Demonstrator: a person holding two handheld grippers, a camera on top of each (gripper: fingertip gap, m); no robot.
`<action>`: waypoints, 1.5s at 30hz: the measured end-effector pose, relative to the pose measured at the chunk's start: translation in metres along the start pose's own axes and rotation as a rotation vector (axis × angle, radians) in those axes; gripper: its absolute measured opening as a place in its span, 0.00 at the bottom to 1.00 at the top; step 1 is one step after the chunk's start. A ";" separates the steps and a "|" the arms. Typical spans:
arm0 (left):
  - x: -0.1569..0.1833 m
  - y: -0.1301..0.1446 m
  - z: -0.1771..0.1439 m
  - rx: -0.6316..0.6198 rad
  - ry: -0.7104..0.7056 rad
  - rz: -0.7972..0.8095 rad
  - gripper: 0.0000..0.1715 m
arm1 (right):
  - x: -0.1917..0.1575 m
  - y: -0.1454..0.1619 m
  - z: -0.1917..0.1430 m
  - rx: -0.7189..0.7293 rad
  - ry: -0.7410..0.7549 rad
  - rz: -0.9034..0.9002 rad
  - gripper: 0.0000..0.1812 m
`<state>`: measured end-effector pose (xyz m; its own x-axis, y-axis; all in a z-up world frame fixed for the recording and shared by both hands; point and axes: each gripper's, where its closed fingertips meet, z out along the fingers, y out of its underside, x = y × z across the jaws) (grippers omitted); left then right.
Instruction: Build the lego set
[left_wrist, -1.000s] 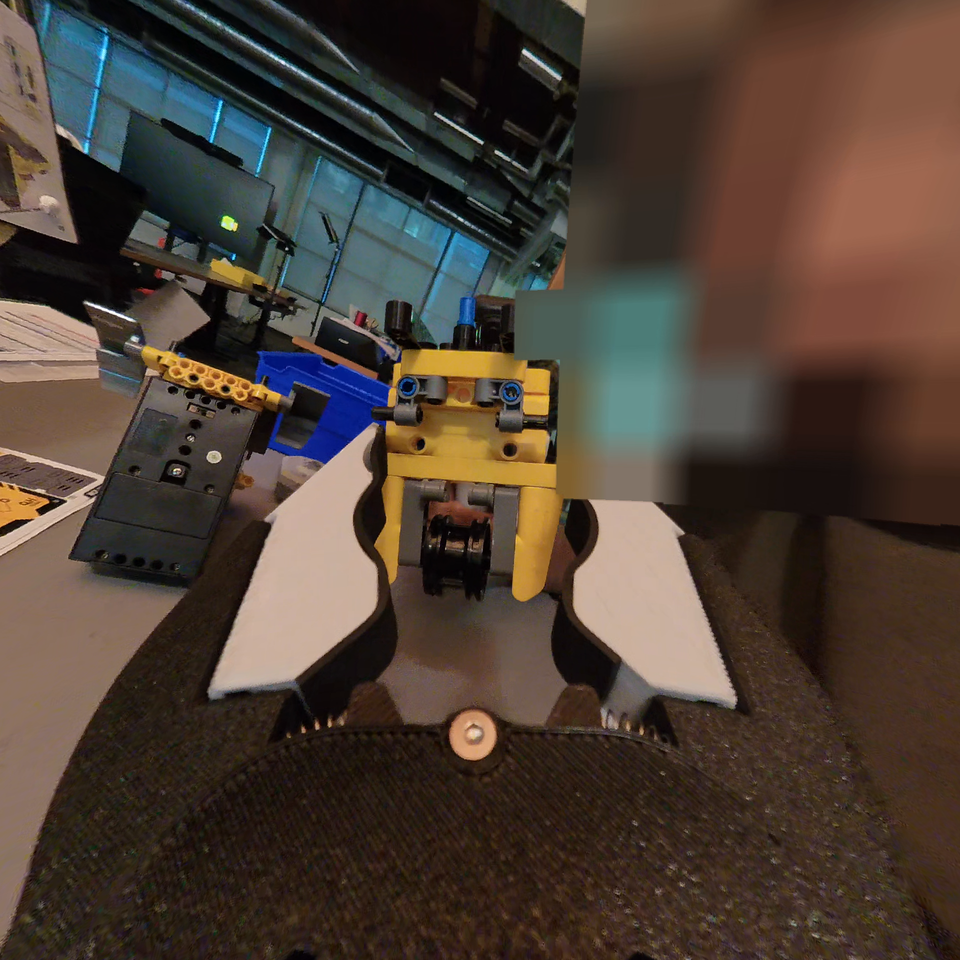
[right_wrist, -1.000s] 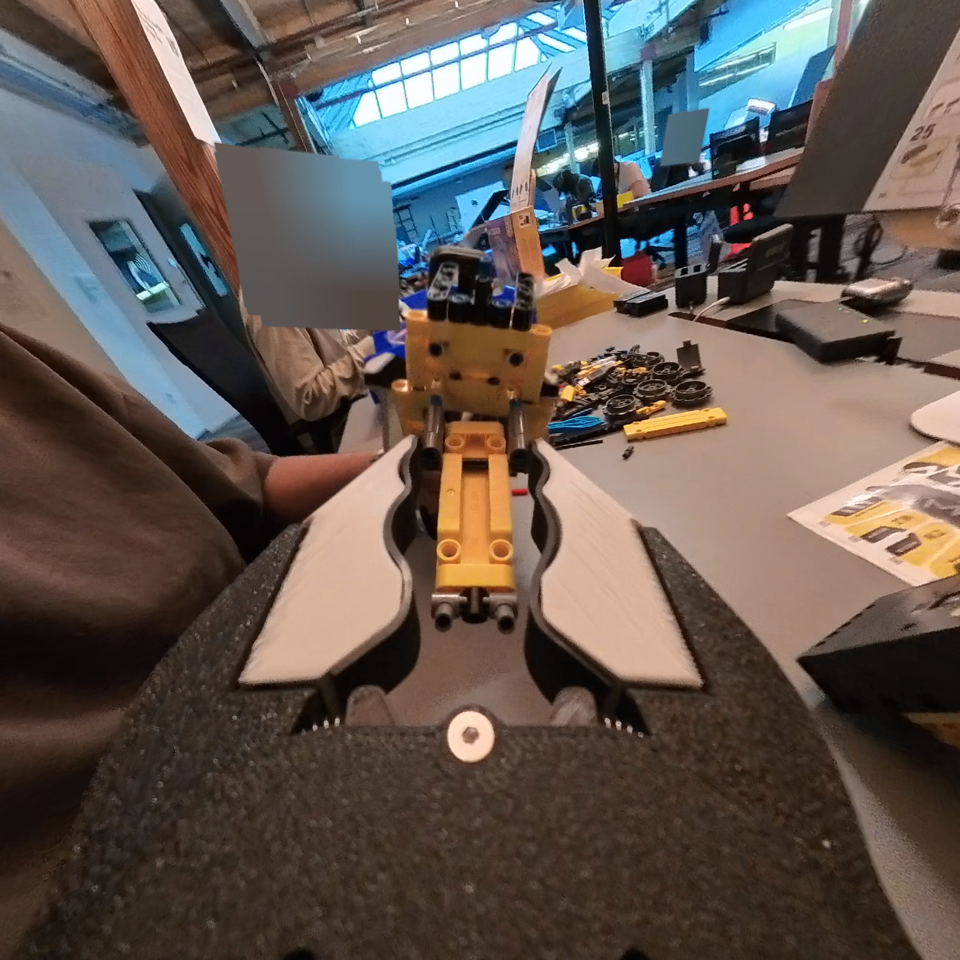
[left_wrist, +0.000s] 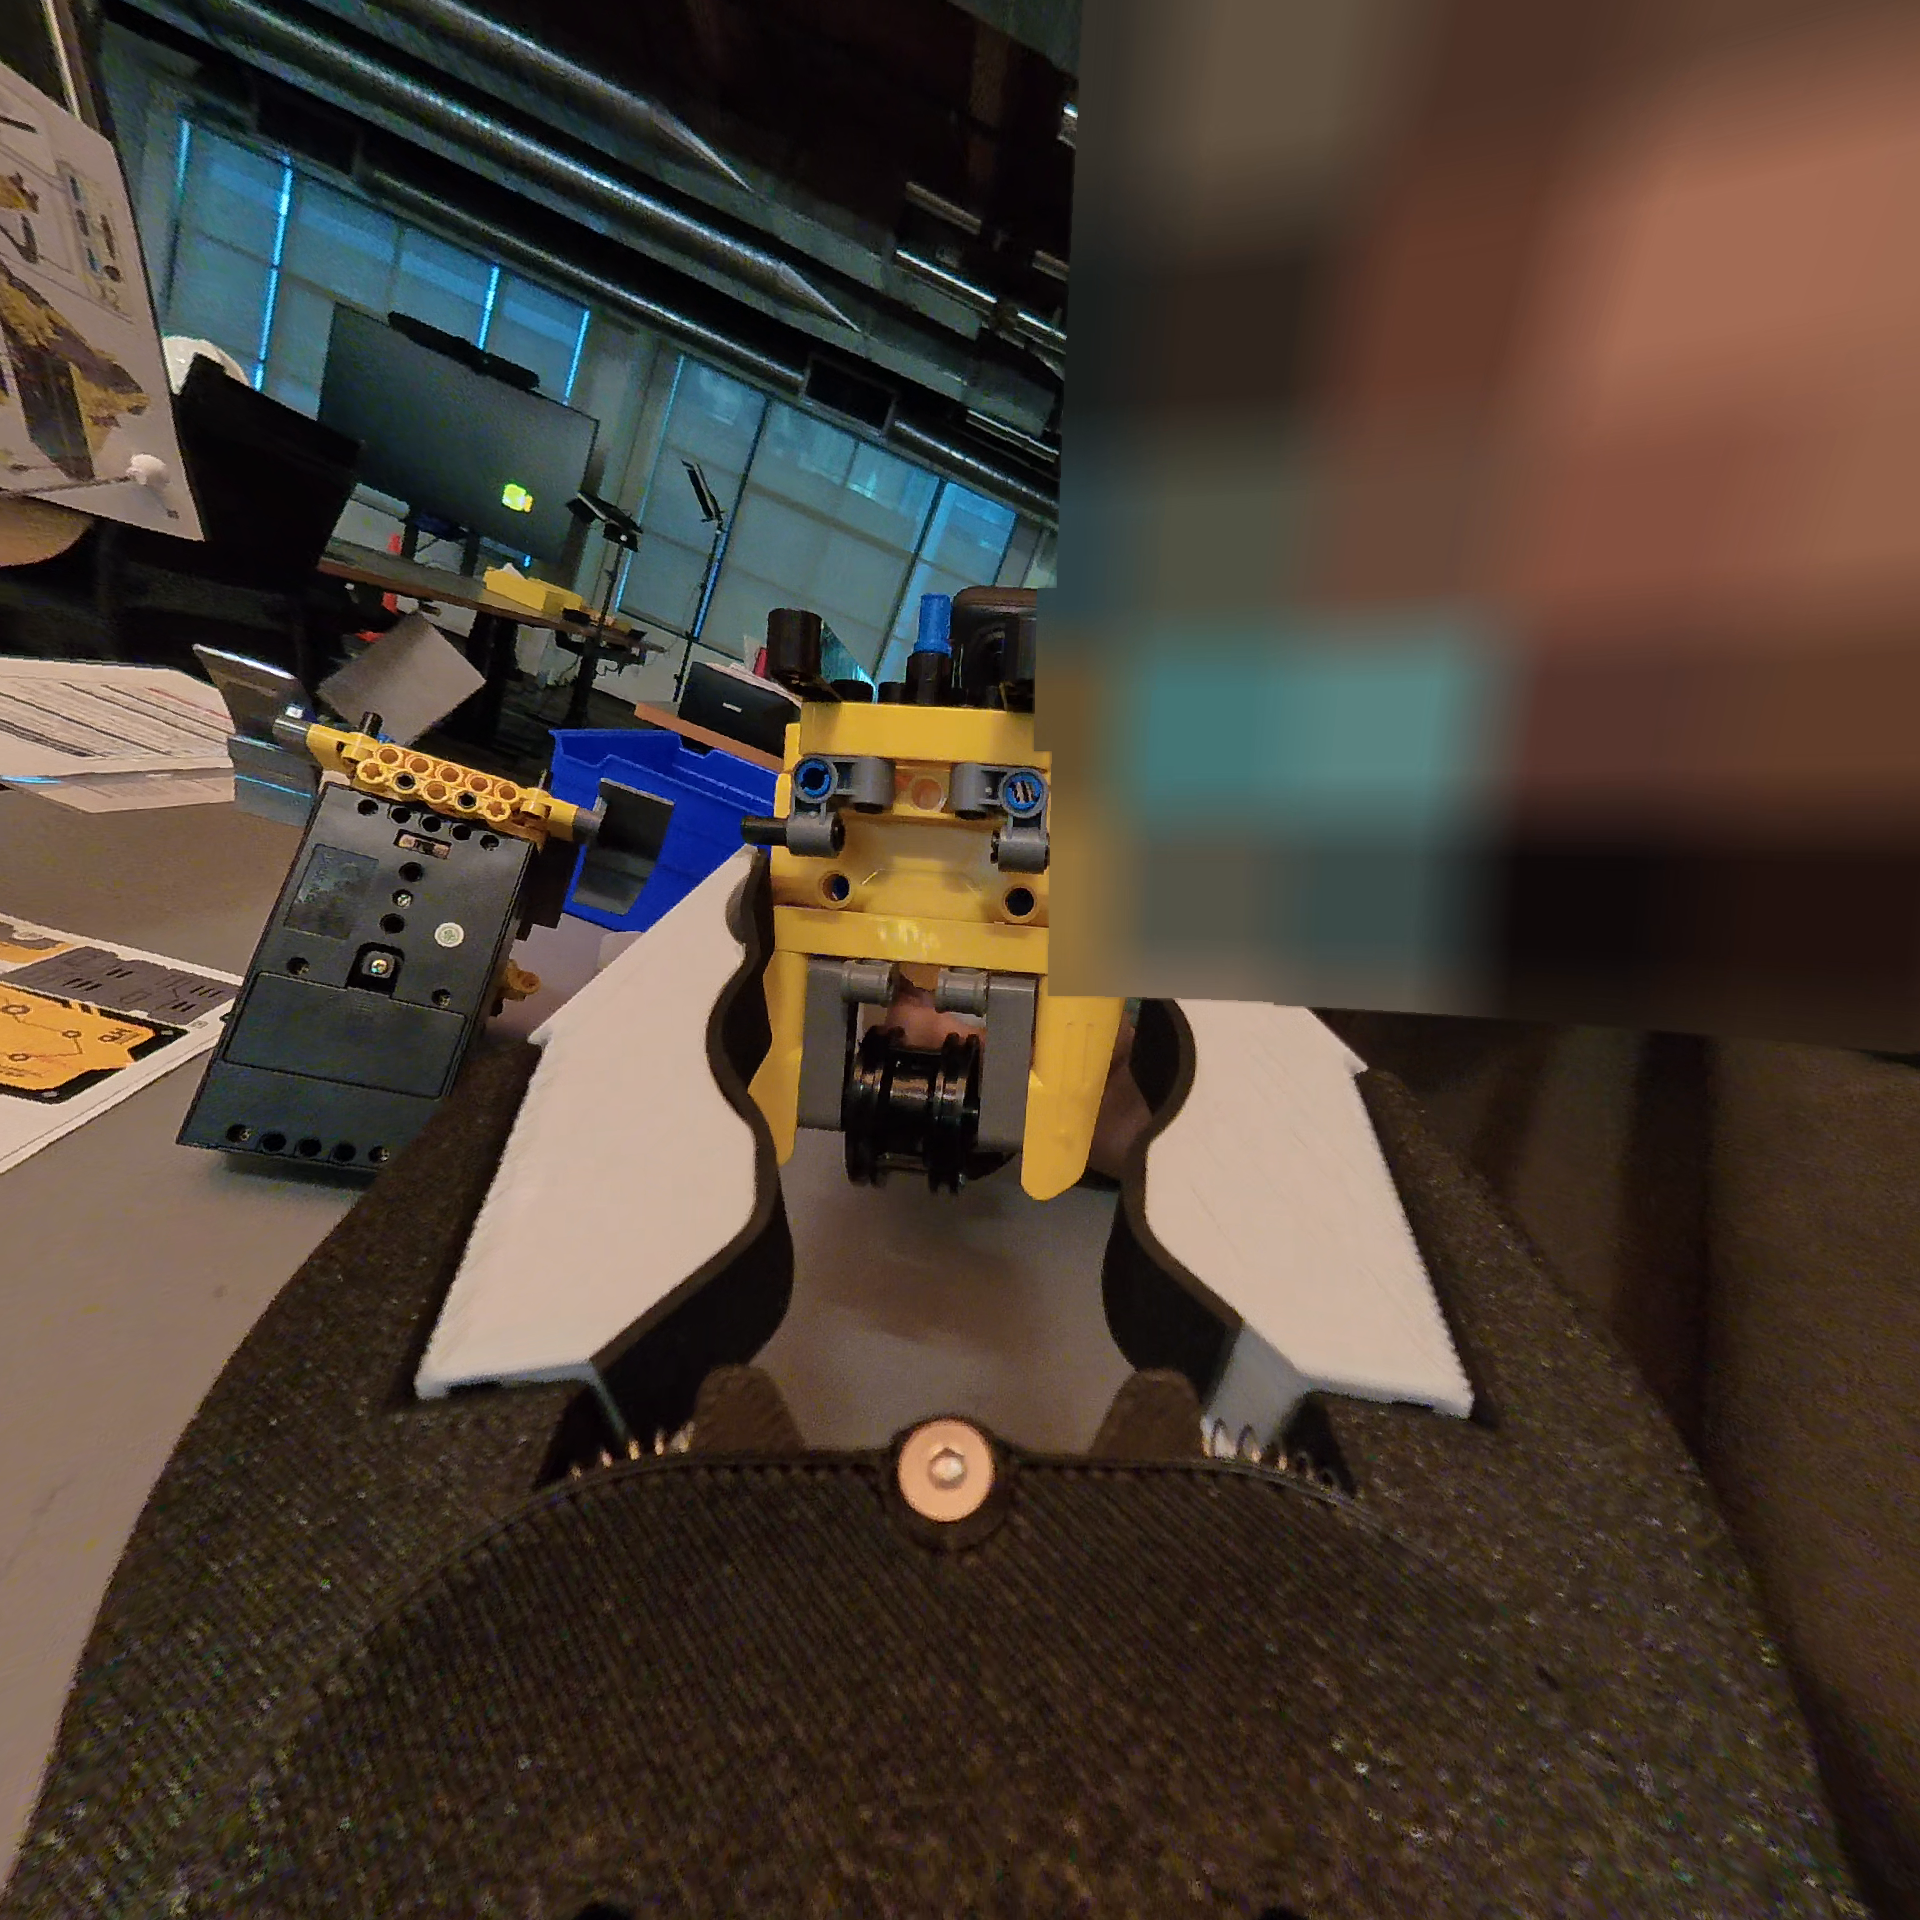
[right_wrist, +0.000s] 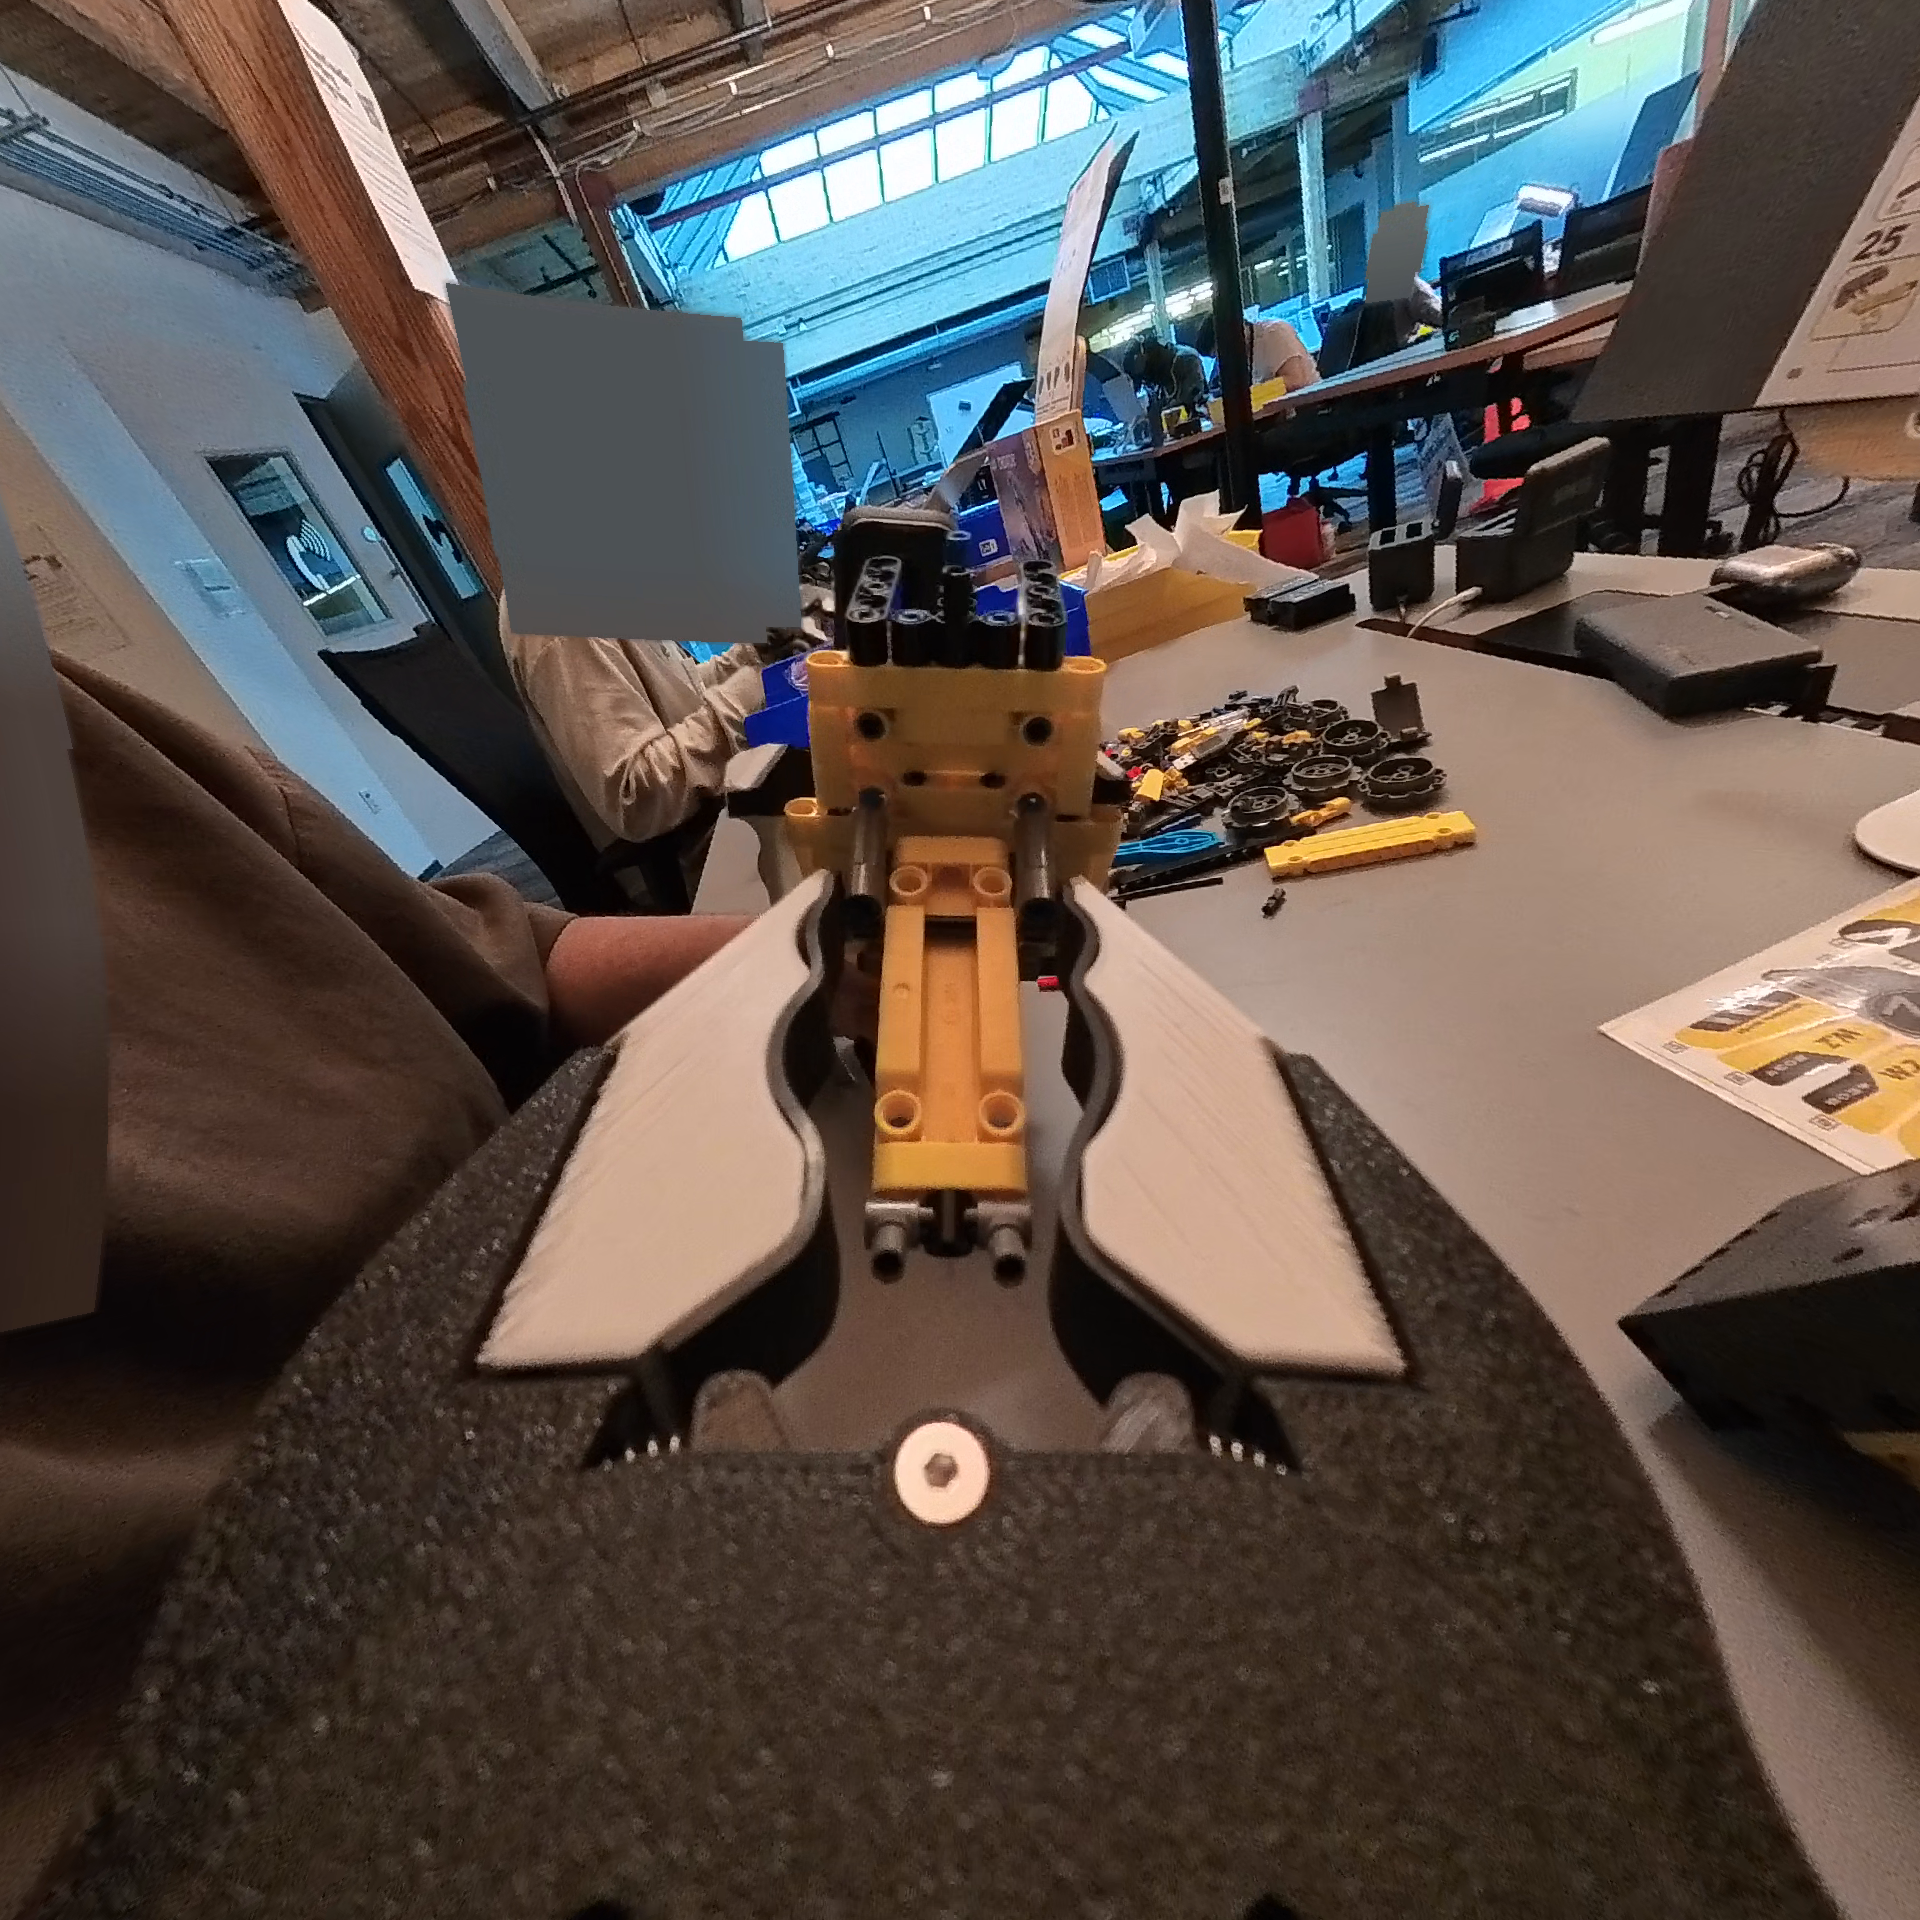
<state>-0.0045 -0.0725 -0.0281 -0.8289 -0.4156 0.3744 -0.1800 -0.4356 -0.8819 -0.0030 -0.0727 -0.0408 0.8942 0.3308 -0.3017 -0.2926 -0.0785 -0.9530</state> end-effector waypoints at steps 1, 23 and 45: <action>0.000 0.000 0.000 0.000 0.000 0.000 0.38 | 0.000 0.000 0.000 -0.002 0.001 -0.004 0.22; -0.003 0.010 -0.004 -0.114 -0.023 0.077 0.38 | 0.002 0.008 0.002 -0.062 0.031 -0.059 0.22; -0.012 0.020 -0.010 -0.143 -0.002 -0.032 0.38 | 0.007 0.016 0.004 -0.077 0.004 0.028 0.22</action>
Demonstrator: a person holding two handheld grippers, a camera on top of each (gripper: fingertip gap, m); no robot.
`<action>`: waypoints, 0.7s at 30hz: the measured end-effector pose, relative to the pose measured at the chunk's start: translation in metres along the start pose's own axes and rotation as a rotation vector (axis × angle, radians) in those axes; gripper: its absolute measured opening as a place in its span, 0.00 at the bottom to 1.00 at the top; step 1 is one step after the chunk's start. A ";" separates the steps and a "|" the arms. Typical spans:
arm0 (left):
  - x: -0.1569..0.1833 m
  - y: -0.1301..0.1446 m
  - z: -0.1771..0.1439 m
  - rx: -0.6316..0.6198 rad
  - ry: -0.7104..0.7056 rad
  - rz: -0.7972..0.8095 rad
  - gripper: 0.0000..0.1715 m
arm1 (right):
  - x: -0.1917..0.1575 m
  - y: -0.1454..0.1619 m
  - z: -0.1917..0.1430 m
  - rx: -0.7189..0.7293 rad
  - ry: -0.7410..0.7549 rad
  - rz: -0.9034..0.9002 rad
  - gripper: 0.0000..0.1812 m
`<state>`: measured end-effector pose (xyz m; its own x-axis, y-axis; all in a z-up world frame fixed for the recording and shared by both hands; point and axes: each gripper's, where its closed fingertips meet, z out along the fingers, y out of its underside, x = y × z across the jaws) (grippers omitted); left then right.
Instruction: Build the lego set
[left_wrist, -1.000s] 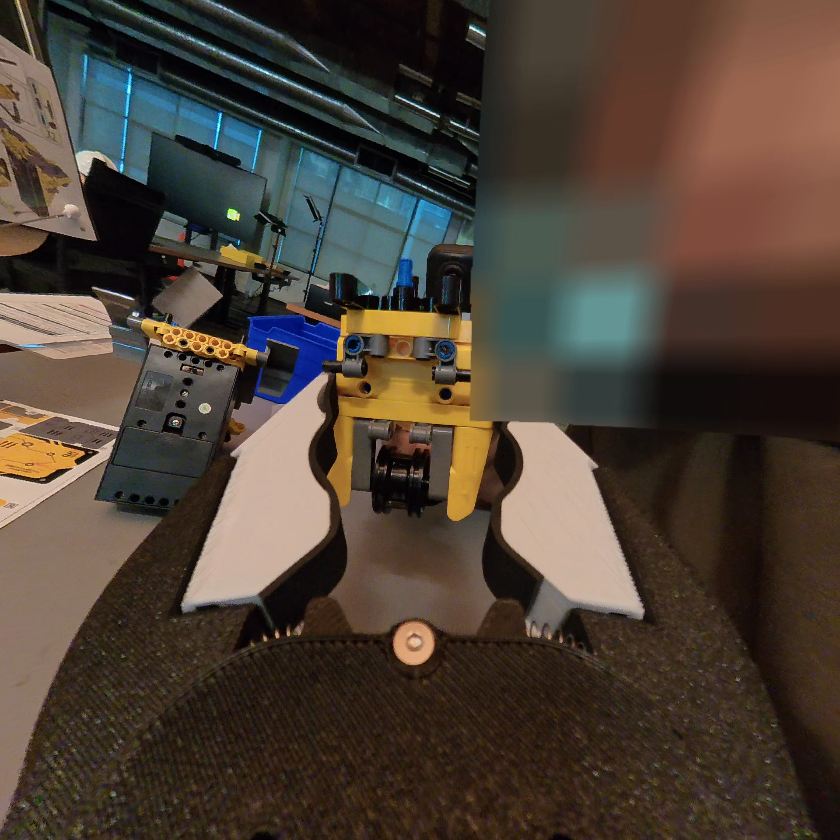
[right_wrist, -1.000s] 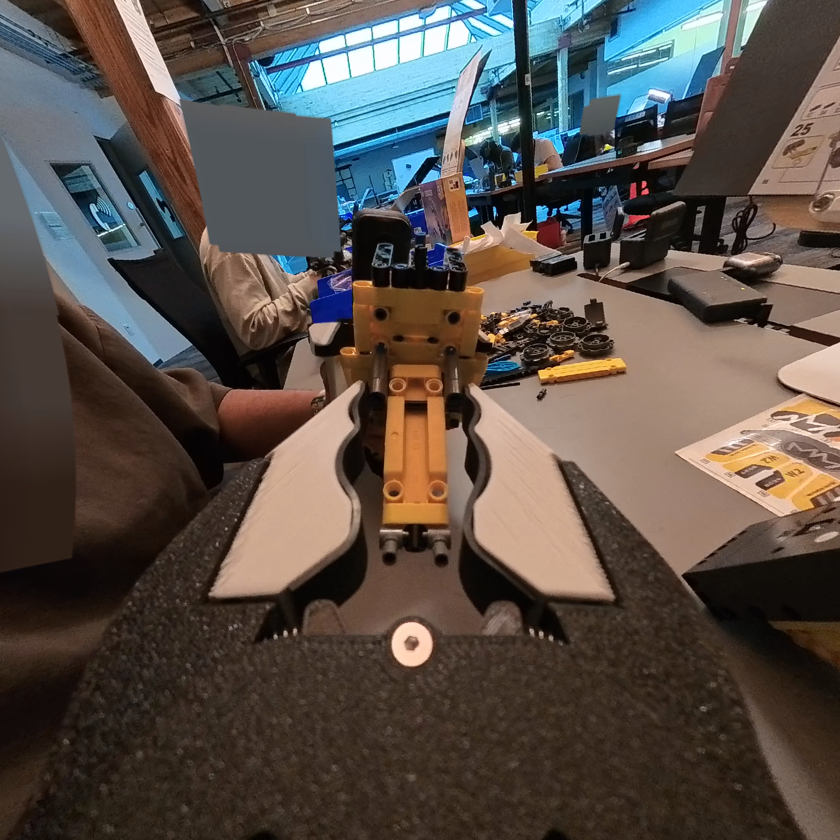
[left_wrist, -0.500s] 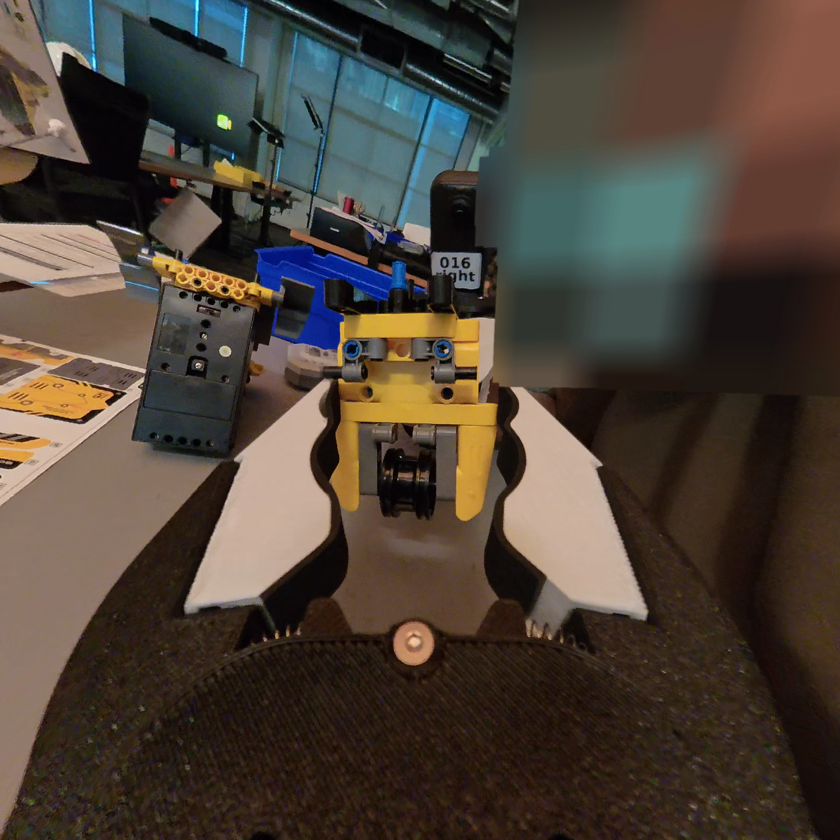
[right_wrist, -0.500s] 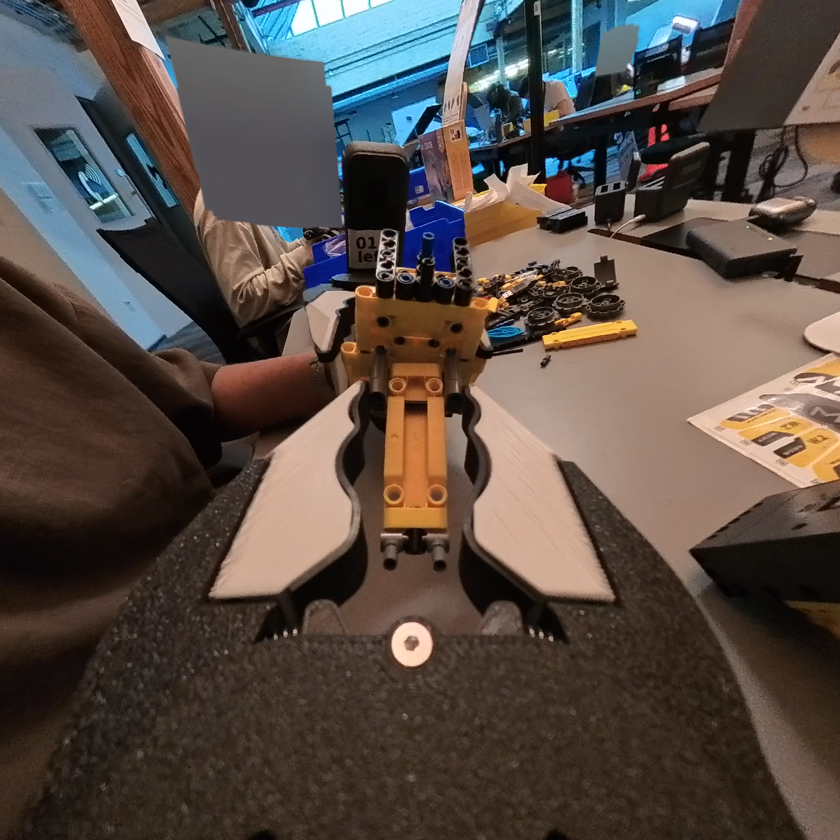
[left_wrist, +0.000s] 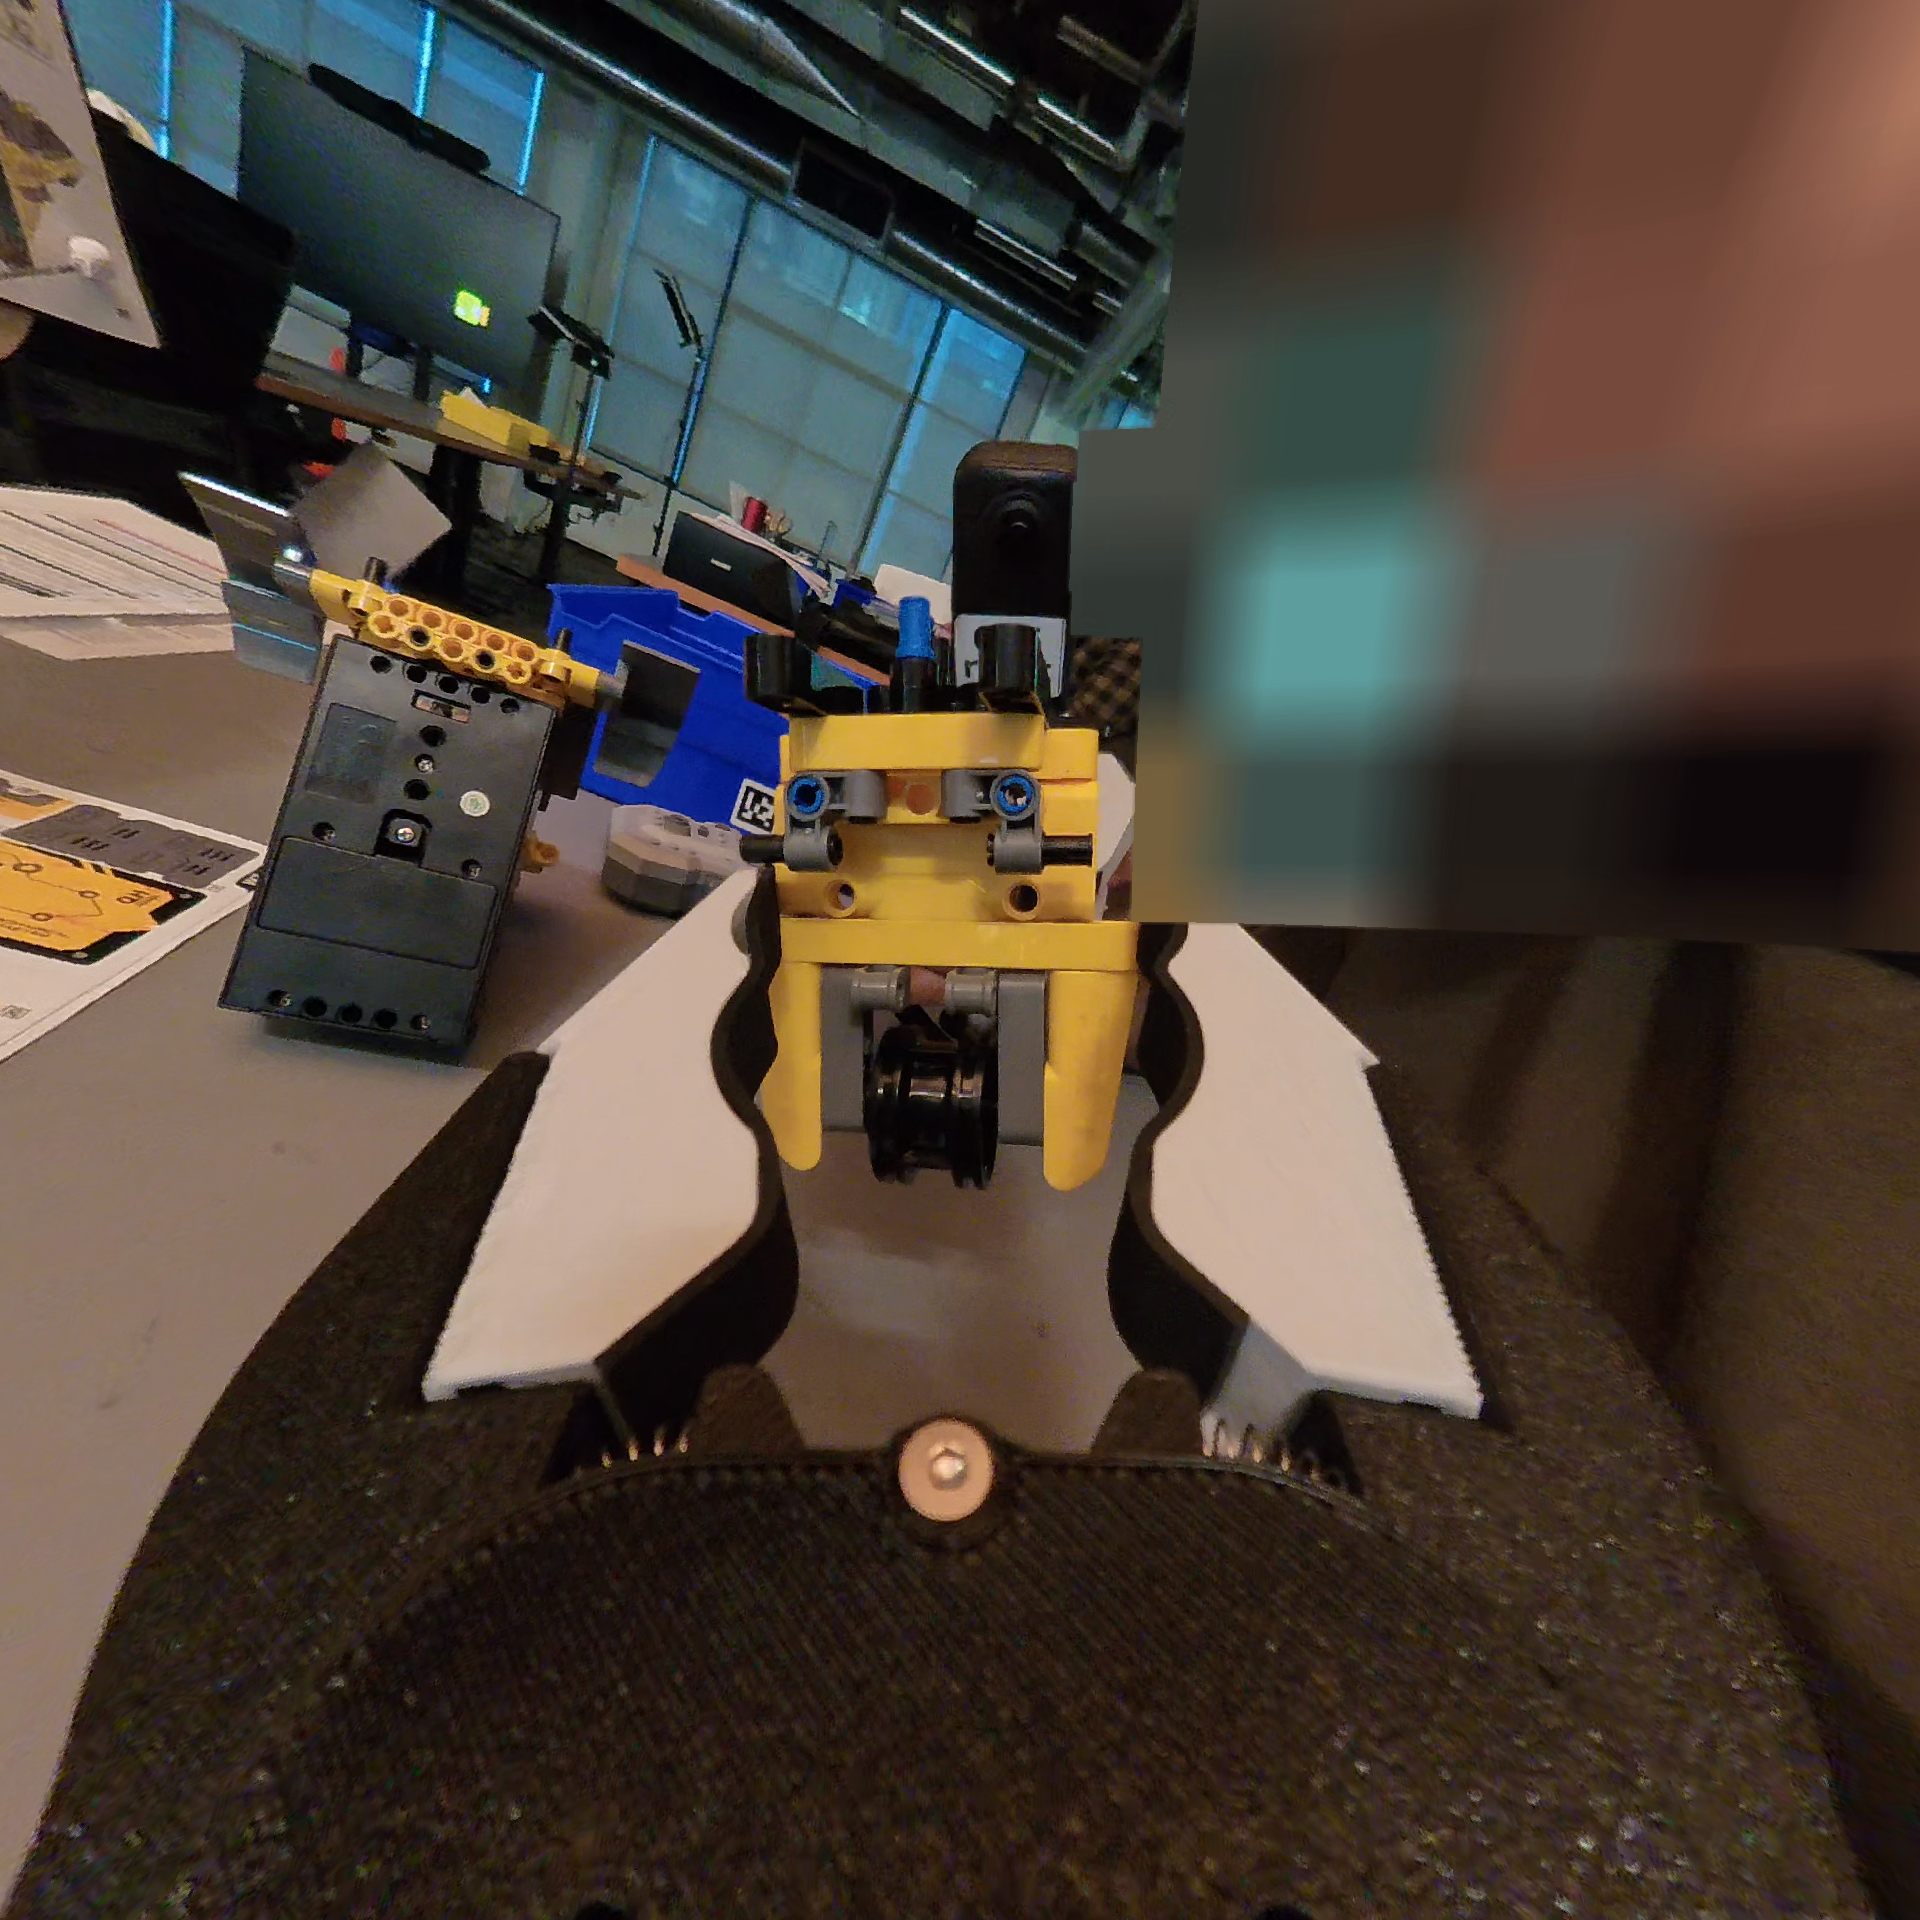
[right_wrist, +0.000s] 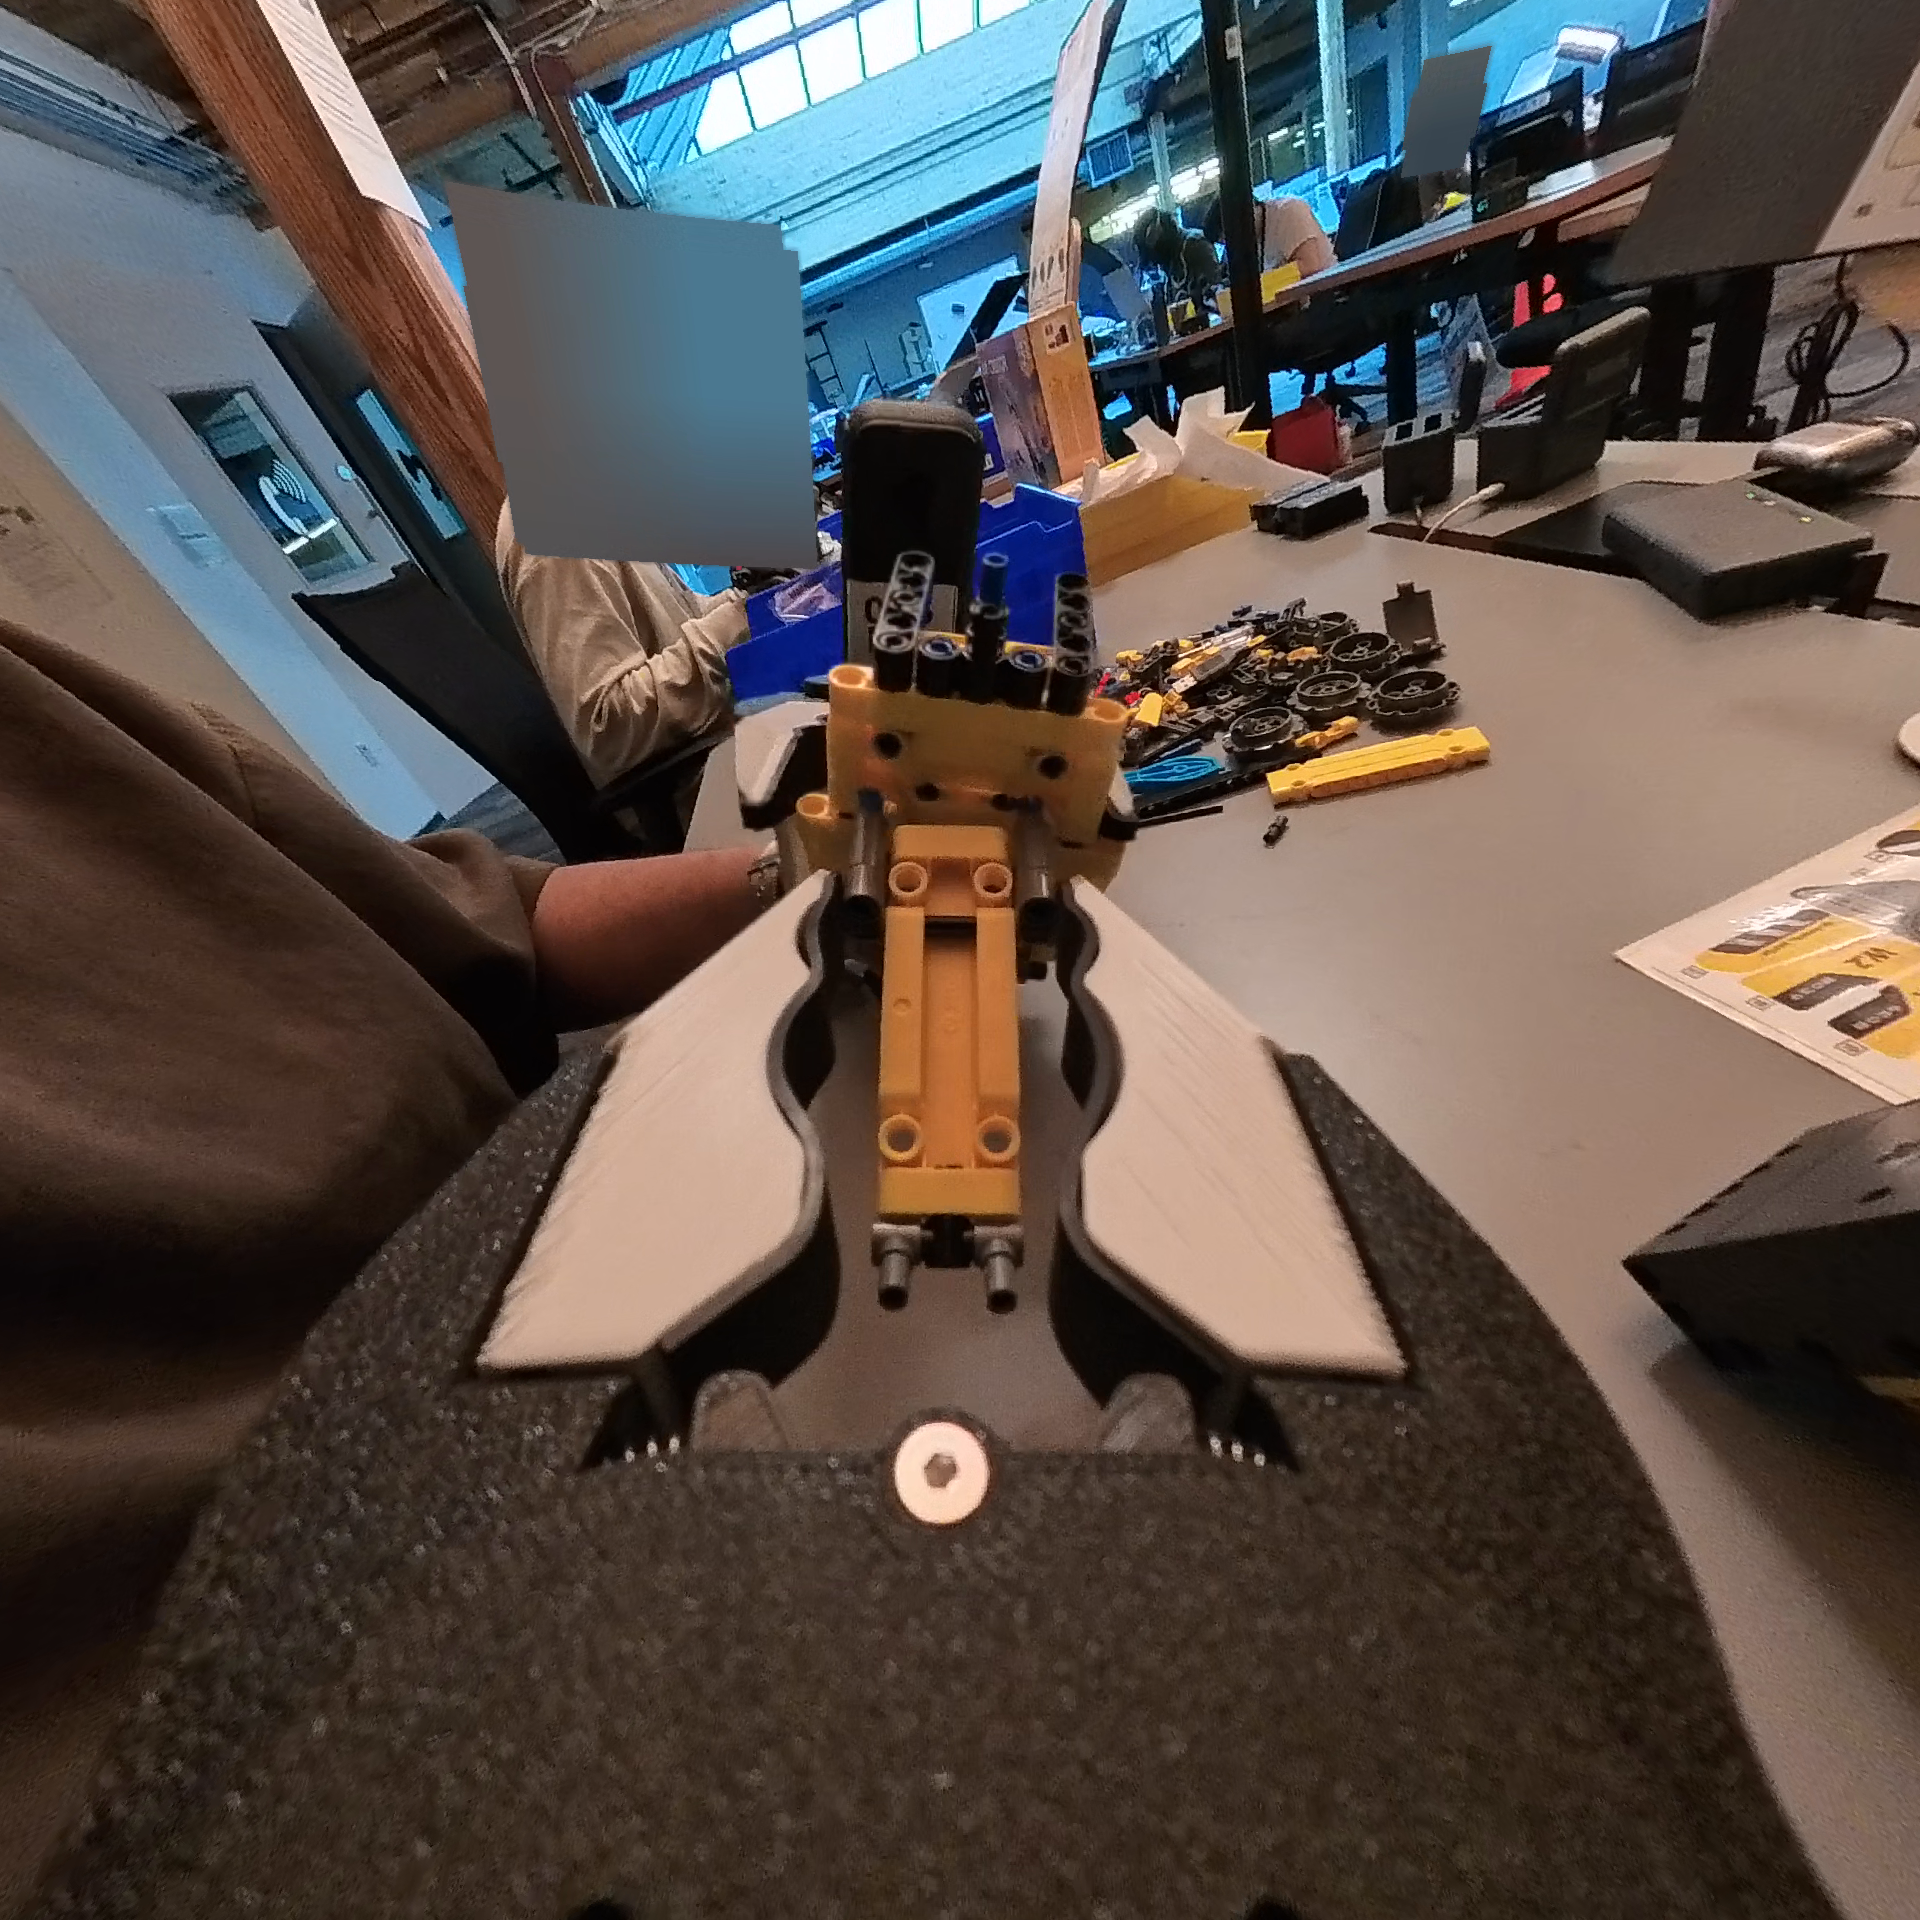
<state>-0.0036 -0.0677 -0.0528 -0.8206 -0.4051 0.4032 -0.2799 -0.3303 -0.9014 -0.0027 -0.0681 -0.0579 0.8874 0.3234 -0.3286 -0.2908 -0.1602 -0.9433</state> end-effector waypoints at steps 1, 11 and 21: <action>0.000 -0.001 0.000 0.009 0.000 -0.001 0.38 | -0.001 0.000 0.000 -0.001 0.003 -0.008 0.22; 0.000 -0.005 0.002 0.044 -0.020 0.030 0.38 | 0.000 -0.004 -0.002 0.007 0.029 -0.021 0.22; 0.003 -0.005 0.003 0.040 -0.015 0.041 0.37 | 0.001 -0.004 -0.003 0.005 0.029 -0.024 0.22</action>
<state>-0.0036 -0.0698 -0.0469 -0.8230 -0.4318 0.3691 -0.2262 -0.3468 -0.9102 0.0001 -0.0701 -0.0546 0.9043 0.2996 -0.3041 -0.2710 -0.1476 -0.9512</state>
